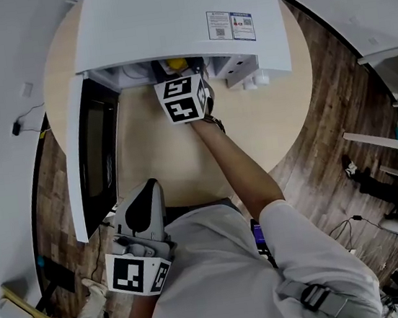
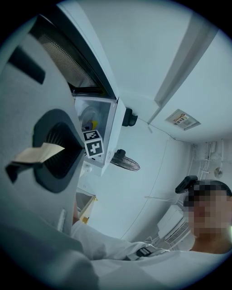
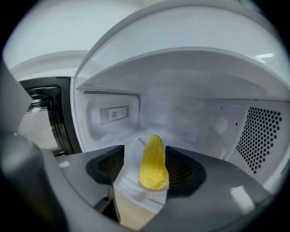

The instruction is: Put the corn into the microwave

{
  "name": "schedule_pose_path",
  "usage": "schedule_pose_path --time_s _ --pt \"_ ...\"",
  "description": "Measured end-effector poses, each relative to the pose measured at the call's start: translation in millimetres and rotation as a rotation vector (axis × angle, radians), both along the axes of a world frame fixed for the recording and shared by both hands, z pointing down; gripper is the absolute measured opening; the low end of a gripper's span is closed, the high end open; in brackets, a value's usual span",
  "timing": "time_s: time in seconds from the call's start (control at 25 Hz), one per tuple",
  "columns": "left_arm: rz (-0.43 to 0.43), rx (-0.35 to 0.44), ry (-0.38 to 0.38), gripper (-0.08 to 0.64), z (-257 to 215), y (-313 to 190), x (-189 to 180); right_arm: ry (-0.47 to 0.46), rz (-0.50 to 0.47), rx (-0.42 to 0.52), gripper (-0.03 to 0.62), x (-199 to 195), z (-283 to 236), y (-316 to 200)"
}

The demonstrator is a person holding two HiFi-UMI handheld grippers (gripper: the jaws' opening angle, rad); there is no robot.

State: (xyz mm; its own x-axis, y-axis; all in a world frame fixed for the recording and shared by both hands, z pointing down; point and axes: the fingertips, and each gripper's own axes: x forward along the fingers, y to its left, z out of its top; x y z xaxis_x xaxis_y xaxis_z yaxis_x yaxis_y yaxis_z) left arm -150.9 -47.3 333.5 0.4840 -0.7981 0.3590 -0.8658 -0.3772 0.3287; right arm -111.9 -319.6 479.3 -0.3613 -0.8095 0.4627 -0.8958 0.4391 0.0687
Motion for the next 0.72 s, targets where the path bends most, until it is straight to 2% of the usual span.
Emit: schedule_pose_path --time_s 0.56,0.72 --pt "-0.021 0.025 0.015 -0.011 -6 4 0 -0.037 -0.070 -0.005 0.246 7 -21 20" --pt "-0.025 0.029 0.026 -0.012 -7 5 2 -0.027 -0.077 0.031 0.215 10 -31 28"
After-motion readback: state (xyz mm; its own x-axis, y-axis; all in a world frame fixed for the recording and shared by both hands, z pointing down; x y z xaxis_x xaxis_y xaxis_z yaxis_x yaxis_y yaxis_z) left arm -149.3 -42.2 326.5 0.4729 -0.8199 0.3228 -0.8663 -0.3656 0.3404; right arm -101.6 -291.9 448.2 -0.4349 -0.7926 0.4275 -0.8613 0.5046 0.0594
